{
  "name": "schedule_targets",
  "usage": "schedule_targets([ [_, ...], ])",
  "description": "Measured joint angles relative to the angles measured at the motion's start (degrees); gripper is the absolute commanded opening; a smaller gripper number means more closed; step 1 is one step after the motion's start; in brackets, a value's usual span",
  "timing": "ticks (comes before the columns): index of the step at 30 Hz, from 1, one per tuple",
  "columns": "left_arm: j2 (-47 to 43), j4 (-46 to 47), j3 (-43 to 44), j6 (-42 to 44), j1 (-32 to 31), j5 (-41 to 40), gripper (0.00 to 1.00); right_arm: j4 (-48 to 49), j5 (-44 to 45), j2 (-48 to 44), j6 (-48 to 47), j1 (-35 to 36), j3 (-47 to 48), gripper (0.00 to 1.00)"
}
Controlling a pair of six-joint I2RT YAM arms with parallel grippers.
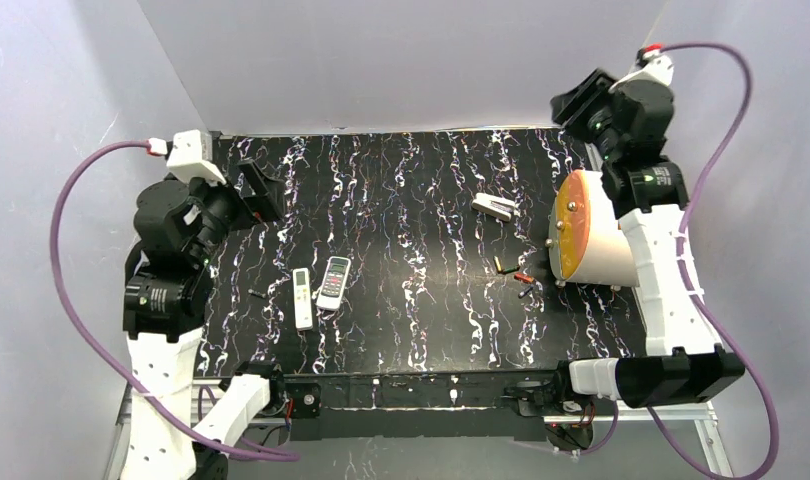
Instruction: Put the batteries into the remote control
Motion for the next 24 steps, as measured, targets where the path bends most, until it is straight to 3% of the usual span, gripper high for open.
schedule_targets([
  [6,1.0,-0.2,-5.7,-3.5,0.0,4.8,0.98,-1.0,-1.4,-0.5,1.7,0.0,-10.5,0.63],
  [12,2.4,2.1,-13.2,-5.9,0.0,7.1,0.98,-0.3,-2.4,-2.8,1.3,0.0,-13.2,0.67],
  [18,10.3,4.1,-15.0,-6.1,-0.7,13.1,0.98,4.1,-12.0,-1.4,0.9,0.0,-16.0,0.70],
  [24,18.3,4.3,-15.7,-6.1,-11.1,10.9,0.99,6.6,-18.7,-0.9,2.0,4.2,-21.6,0.72],
])
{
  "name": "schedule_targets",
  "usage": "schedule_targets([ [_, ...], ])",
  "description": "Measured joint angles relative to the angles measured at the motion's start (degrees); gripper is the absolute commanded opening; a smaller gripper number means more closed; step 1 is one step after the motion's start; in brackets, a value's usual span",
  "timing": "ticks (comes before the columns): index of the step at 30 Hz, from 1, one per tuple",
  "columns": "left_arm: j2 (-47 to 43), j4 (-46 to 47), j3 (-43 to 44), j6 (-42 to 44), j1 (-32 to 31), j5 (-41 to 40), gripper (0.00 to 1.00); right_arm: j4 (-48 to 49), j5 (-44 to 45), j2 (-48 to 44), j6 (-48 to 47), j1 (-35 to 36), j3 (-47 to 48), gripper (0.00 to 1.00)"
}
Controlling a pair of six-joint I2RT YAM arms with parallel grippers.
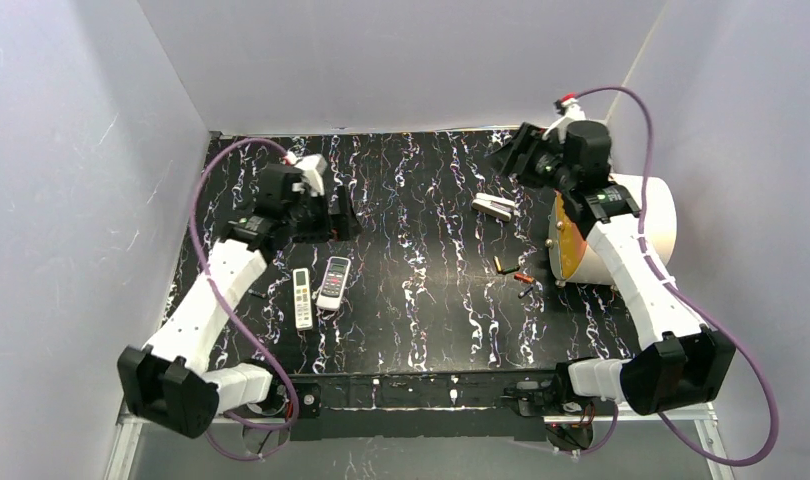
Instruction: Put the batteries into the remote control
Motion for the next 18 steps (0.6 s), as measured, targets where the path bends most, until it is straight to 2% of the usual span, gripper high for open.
schedule_targets([
  [3,5.0,-0.5,0.0,-1.1,-4.9,-3.5,0.99,0.1,-0.7,0.5,-0.2,6.3,-0.4,0.74],
  [7,10.3,-1.4,-1.0,-4.3,-6.8,-9.9,0.98,1.4,-0.8,0.7,-0.7,12.5,-1.5,0.75],
  [18,20.5,-0.9,-5.5,-8.4,-7.4,-17.1,0.99,3.7,-2.4,4.9,1.2,17.8,-7.7,0.76],
])
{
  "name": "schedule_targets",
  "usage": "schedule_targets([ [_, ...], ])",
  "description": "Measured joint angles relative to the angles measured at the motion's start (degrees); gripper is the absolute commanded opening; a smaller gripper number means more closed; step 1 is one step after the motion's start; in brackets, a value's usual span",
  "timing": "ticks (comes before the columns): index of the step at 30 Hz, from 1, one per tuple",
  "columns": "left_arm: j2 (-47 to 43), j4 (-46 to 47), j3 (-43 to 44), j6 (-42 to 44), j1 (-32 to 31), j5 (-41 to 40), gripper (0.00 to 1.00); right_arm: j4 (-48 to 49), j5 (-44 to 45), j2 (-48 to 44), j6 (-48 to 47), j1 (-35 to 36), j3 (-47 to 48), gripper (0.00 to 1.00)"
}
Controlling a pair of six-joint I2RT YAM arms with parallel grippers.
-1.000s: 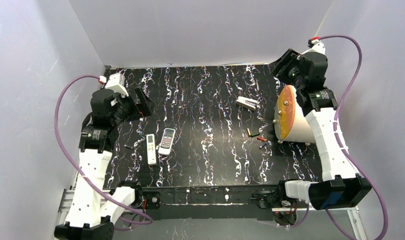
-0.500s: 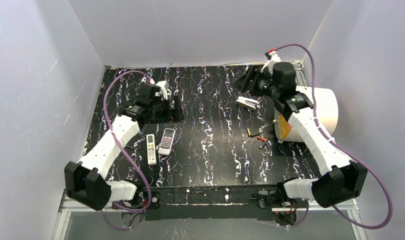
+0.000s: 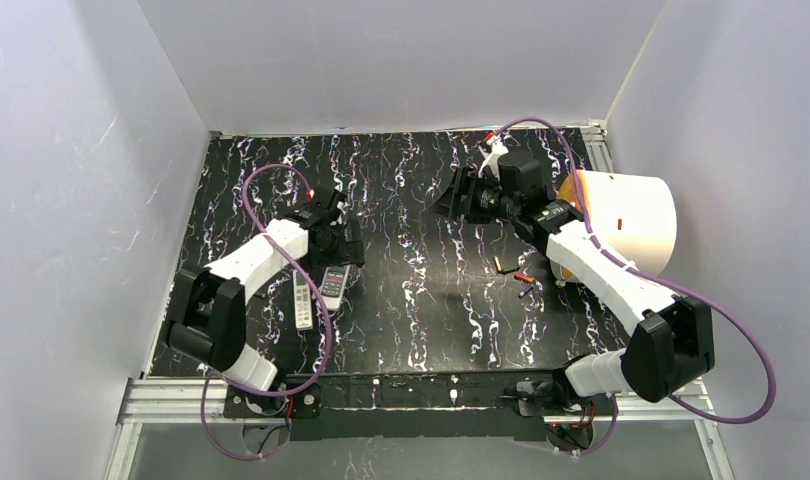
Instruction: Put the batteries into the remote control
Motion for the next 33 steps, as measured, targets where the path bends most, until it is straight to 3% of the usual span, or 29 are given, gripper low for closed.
schedule_targets([
  [14,10.4,2.3,0.2,3.1,-3.5,-5.8,0.95,1.0,-0.2,-1.7,1.9,1.3,-4.0,0.77],
  [24,10.4,2.6,-0.2,2.2,-4.3,-5.9,0.68,0.8,-0.2,-1.7,2.6,1.3,-4.0,0.76],
  [29,10.5,2.5,-0.3,1.1,-4.4,-6.0,0.76,0.8,-0.2,-1.4,2.9,1.4,-4.0,0.75],
  [33,11.1,2.6,-0.3,0.3,-4.5,-6.0,0.71,0.7,0.0,-0.9,3.4,1.7,-4.0,0.75],
])
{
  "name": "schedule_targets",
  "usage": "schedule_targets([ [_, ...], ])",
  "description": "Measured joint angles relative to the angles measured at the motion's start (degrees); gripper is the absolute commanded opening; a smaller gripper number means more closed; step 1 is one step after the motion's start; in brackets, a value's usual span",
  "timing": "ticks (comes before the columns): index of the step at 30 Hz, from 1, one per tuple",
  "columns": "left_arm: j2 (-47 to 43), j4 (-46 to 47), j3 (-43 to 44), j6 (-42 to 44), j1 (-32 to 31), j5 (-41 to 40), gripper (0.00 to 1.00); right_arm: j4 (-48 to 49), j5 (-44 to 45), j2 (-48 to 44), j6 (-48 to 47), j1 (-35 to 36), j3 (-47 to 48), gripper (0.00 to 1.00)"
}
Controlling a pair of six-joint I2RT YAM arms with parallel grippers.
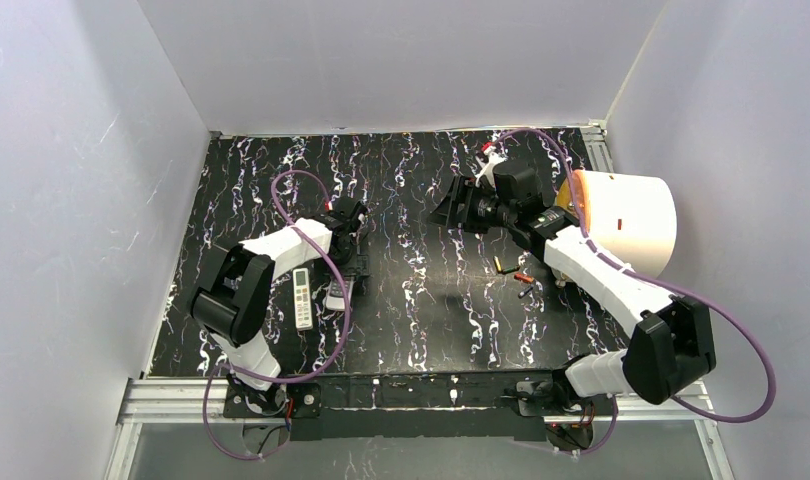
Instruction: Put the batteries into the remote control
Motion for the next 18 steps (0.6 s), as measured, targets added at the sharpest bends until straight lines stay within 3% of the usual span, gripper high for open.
schedule_targets([
  [7,0.2,0.6,0.0,-0.3,-0.2,0.3,0.32,0.0,0.0,1.8,0.4,0.8,0.0,0.75],
  [9,0.2,0.7,0.0,0.0,-0.3,0.2,0.26,-0.1,-0.1,2.7,0.3,1.0,0.0,0.76],
  [14,0.2,0.7,0.3,1.5,-0.3,1.7,0.25,0.0,-0.9,3.8,0.1,1.3,0.0,0.79],
  [18,0.2,0.2,2.5,3.3,0.0,6.1,0.25,3.3,-3.4,3.6,0.2,1.4,-1.7,0.87],
])
